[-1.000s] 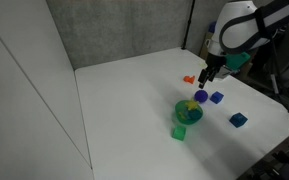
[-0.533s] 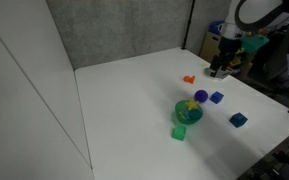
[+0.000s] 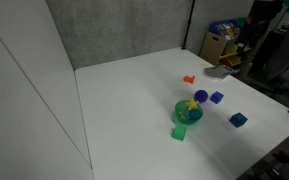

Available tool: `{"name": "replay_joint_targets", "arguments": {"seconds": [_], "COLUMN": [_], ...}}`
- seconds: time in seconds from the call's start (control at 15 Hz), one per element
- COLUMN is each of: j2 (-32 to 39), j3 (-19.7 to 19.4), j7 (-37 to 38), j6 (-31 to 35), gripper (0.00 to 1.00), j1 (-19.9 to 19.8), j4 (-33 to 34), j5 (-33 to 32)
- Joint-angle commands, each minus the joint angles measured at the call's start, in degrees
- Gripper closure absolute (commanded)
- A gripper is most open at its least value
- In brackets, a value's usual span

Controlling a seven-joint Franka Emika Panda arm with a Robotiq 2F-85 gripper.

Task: Put the orange toy on the table then put the yellow toy in the bowl

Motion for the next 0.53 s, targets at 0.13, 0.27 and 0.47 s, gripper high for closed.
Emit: {"name": "replay_joint_targets", "arguments": {"seconds": [0.13,0.27,0.47], "j2": [-5.9,-6.5,-6.6], "j3": [-0.6,-0.5,-0.7], "j7": [1.4,1.4,0.1], "j6": [-10.9,-12.6,-12.0], "gripper": [0.0,0.0,0.0], "j1": [-0.6,-0.6,-0.5], "j4": [4.0,4.7,3.9], "j5": [-1.1,-1.8,-0.6]}}
